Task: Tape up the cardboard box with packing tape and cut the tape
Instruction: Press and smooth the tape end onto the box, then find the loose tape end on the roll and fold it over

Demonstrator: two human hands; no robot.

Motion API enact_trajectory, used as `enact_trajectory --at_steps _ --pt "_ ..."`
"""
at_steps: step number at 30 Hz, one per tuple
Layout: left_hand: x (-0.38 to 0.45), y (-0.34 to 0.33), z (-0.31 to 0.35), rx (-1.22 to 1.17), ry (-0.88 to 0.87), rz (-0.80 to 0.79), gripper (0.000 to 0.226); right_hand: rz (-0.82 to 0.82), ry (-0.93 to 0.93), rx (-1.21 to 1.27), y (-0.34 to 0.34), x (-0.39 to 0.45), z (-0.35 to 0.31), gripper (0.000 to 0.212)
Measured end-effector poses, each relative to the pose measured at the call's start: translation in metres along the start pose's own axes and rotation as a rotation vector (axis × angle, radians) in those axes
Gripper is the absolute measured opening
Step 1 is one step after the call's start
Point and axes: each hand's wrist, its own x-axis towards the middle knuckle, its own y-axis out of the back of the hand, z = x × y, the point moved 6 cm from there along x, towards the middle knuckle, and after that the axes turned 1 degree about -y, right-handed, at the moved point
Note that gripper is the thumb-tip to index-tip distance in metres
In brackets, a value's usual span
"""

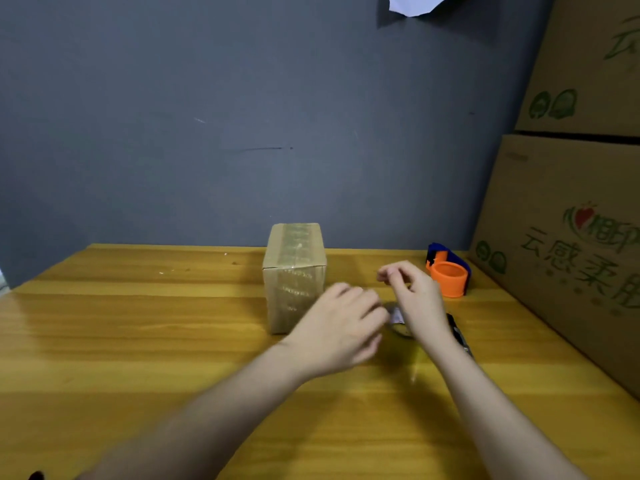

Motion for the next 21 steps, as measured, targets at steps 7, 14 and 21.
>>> enact_trajectory --at_steps 7,14,21 --pt "0.021 -0.079 0.030 -0.099 0.138 -0.373 0.053 0.052 -0.083 -0.026 0.019 -0.004 0.044 0.021" --pt "0.022 -0.090 0.021 -0.512 0.392 -0.198 0.032 0.160 -0.216 0.305 0.015 -0.016 0.058 0.025" --pt "0.000 -0.089 0.005 -1.043 0.636 0.044 0.017 -0.073 -0.189 0.370 -0.007 -0.022 0.042 0.049"
